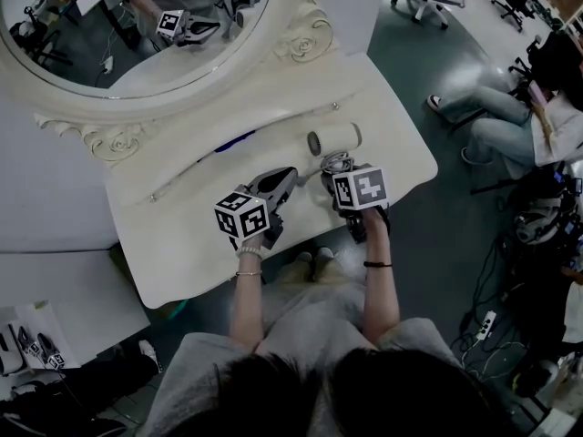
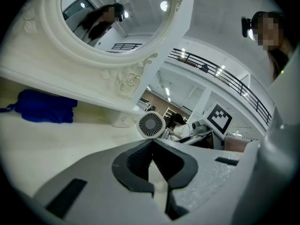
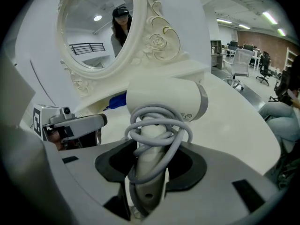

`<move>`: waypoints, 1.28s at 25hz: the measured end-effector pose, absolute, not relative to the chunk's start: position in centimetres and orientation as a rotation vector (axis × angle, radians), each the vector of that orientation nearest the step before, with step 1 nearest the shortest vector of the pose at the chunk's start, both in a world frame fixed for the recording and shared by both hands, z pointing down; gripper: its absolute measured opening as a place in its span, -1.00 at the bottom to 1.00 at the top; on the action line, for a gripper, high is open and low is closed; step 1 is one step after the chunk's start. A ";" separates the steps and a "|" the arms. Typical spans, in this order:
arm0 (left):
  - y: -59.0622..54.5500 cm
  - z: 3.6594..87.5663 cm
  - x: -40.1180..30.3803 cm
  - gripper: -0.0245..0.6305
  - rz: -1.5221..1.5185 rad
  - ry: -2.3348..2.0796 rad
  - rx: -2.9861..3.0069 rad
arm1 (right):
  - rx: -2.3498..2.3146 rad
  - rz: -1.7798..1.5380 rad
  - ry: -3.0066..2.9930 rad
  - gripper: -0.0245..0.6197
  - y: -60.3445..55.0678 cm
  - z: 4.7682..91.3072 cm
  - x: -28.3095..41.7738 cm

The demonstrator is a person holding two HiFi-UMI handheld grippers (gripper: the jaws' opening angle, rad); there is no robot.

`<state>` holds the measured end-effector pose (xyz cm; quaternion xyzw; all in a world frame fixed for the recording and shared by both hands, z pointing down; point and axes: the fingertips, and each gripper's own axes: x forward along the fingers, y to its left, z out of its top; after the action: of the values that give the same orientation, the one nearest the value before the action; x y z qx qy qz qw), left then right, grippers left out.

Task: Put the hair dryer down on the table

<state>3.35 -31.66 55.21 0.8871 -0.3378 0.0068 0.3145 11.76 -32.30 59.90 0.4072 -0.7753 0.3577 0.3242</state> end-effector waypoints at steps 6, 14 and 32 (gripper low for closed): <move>-32.0 56.2 3.6 -0.91 0.026 -0.905 2.313 | 1.050 0.964 -1.984 -0.36 -32.6 61.1 11.9; -32.1 57.1 4.0 -0.91 0.042 -0.910 2.291 | 1.025 0.991 -1.955 -0.35 -32.7 62.5 11.8; -31.6 57.5 2.7 -0.91 0.037 -0.953 2.259 | 1.008 0.837 -1.853 -0.34 -32.9 63.8 11.2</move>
<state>2.66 -31.61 57.48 0.8671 -0.3659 0.0142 0.3378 11.16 -32.94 63.75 0.4026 -0.7400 0.3345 0.4225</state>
